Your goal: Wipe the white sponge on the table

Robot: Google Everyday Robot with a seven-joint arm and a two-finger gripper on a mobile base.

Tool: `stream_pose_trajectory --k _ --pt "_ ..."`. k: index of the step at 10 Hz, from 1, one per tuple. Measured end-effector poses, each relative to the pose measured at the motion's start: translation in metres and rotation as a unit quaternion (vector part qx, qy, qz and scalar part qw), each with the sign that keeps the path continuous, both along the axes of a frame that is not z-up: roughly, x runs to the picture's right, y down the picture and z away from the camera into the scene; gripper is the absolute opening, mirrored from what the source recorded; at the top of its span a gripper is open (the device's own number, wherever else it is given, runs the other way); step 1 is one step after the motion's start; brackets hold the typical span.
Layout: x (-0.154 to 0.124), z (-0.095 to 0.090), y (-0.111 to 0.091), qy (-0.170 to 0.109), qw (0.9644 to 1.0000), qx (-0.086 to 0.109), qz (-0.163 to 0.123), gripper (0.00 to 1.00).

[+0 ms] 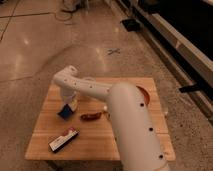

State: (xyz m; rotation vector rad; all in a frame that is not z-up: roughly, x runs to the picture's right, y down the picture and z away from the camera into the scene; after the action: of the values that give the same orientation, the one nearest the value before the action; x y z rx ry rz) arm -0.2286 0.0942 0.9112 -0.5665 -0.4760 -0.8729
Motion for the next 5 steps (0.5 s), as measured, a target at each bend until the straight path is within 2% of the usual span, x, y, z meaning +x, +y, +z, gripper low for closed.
stream_pose_trajectory --k 2,5 --pt "-0.004 0.001 -0.003 0.000 1.0000 0.004 -0.003 0.00" --pt "-0.028 0.005 0.003 -0.012 0.9994 0.008 -0.031 0.00"
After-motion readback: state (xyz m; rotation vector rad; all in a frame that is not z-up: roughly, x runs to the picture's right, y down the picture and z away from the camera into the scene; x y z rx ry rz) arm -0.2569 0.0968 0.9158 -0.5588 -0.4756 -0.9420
